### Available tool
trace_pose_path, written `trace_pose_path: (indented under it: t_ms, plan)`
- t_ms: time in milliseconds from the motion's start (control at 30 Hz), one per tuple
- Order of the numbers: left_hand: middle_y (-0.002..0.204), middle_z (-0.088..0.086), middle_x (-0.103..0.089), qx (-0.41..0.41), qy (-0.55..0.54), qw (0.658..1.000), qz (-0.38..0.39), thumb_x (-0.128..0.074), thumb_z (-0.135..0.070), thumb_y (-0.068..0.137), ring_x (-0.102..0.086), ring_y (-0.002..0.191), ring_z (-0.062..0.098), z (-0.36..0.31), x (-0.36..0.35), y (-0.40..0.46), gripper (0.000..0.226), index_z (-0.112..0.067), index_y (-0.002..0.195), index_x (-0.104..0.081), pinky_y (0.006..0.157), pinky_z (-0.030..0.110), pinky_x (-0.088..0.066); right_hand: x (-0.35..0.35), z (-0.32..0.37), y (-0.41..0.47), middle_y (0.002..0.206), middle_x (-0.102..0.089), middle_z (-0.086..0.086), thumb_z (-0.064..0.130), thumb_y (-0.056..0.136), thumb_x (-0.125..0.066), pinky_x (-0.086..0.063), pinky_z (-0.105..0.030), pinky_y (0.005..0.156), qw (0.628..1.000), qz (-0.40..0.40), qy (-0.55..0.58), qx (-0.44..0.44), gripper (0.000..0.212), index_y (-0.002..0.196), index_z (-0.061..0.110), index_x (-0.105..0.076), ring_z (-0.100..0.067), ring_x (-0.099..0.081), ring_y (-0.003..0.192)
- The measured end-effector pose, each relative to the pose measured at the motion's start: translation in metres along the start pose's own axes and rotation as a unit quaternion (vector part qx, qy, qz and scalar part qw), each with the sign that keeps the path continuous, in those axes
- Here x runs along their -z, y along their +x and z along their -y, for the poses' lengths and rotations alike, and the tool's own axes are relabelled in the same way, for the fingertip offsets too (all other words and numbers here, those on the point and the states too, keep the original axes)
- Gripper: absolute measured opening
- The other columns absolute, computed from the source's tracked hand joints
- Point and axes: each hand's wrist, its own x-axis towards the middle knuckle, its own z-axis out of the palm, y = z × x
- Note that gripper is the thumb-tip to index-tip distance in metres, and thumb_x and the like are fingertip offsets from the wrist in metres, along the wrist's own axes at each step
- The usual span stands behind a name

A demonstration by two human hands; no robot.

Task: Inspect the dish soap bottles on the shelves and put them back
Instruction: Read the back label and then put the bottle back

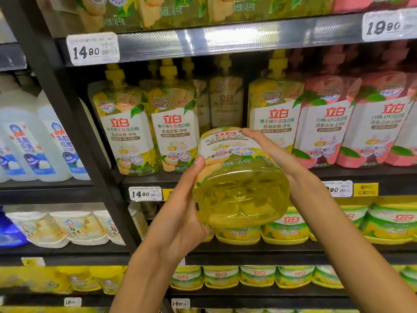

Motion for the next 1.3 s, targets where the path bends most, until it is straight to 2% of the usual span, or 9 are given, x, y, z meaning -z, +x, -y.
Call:
trace_pose_path:
  t_ms: [233,333,433,533,733,833,1000,1133,1300]
  plan:
    - [0.119,0.009,-0.068,-0.015,0.044,0.998,0.039,-0.083,-0.038,0.065,-0.066,0.108,0.024,0.0,0.008,-0.003,0.056,-0.017,0.115,-0.07,0.087,0.04,-0.056,-0.012,0.004,0.001,0.1,-0.076,-0.01,0.036,0.097,-0.052,-0.061,-0.033,0.062,0.999,-0.04,0.013,0.032,0.028,0.109,0.015,-0.067,-0.024,-0.074,0.088]
    - [0.12,0.01,-0.068,-0.012,0.077,0.997,-0.011,-0.081,-0.042,0.067,-0.066,0.108,0.024,0.005,0.017,0.004,0.052,-0.019,0.113,-0.072,0.087,0.038,-0.056,-0.017,0.003,0.003,0.118,-0.07,-0.011,0.032,0.096,-0.056,-0.055,-0.045,0.092,0.993,-0.061,0.021,0.096,0.04,0.13,0.011,-0.056,-0.028,-0.068,0.108]
    - [0.124,0.006,-0.066,-0.021,0.128,0.99,-0.062,-0.062,-0.054,0.081,-0.063,0.114,0.021,0.009,0.023,0.014,0.045,-0.027,0.115,-0.07,0.089,0.036,-0.055,-0.019,-0.004,0.0,0.111,-0.074,0.001,0.024,0.088,-0.069,-0.059,-0.036,0.083,0.975,-0.071,-0.002,0.212,0.058,0.138,0.025,-0.04,-0.018,-0.07,0.104]
    - [0.123,-0.001,-0.067,-0.066,0.22,0.964,-0.137,-0.056,-0.068,0.068,-0.061,0.117,0.018,0.015,0.03,0.025,0.054,-0.036,0.109,-0.069,0.104,0.043,-0.045,-0.018,-0.012,-0.004,0.135,-0.061,-0.003,0.03,0.076,-0.077,-0.054,-0.046,0.094,0.95,-0.078,-0.063,0.295,0.091,0.15,0.037,-0.024,-0.023,-0.06,0.121]
    - [0.105,-0.01,-0.074,-0.146,0.301,0.924,-0.184,-0.046,-0.078,0.061,-0.068,0.103,0.008,0.028,0.038,0.039,0.061,-0.038,0.099,-0.07,0.089,0.028,-0.053,-0.008,-0.015,-0.004,0.154,-0.038,0.003,0.051,0.066,-0.076,-0.044,-0.051,0.106,0.932,-0.08,-0.19,0.3,0.109,0.153,0.04,-0.011,-0.02,-0.046,0.135]
    - [0.111,-0.001,-0.073,-0.2,0.31,0.914,-0.17,-0.052,-0.068,0.08,-0.069,0.1,0.012,0.039,0.043,0.039,0.059,-0.024,0.117,-0.061,0.075,0.018,-0.055,0.0,-0.017,-0.001,0.132,-0.062,0.0,0.053,0.062,-0.077,-0.052,-0.046,0.098,0.942,-0.089,-0.196,0.256,0.1,0.147,0.027,-0.03,-0.019,-0.063,0.118]
    - [0.102,-0.01,-0.074,-0.254,0.371,0.874,-0.184,-0.057,-0.05,0.082,-0.069,0.097,0.01,0.043,0.053,0.042,0.03,-0.032,0.106,-0.062,0.074,0.019,-0.055,0.01,-0.033,0.0,0.111,-0.073,-0.009,0.031,0.072,-0.075,-0.057,-0.038,0.082,0.965,-0.068,-0.068,0.243,0.068,0.131,0.009,-0.05,-0.025,-0.07,0.102]
    - [0.11,-0.004,-0.07,-0.275,0.426,0.847,-0.16,-0.051,-0.054,0.08,-0.066,0.105,0.015,0.045,0.062,0.043,0.047,-0.03,0.12,-0.055,0.084,0.035,-0.056,0.01,-0.042,-0.01,0.097,-0.076,0.001,0.038,0.052,-0.085,-0.058,-0.031,0.07,0.954,-0.076,-0.07,0.28,0.071,0.113,0.02,-0.054,-0.018,-0.073,0.092]
    - [0.109,-0.01,-0.071,-0.284,0.39,0.867,-0.123,-0.054,-0.073,0.076,-0.067,0.103,0.012,0.047,0.067,0.047,0.075,-0.014,0.123,-0.05,0.079,0.021,-0.054,-0.003,-0.032,-0.029,0.104,-0.071,0.021,0.067,0.051,-0.082,-0.055,-0.014,0.071,0.914,-0.068,-0.191,0.351,0.084,0.118,0.03,-0.047,0.0,-0.069,0.096]
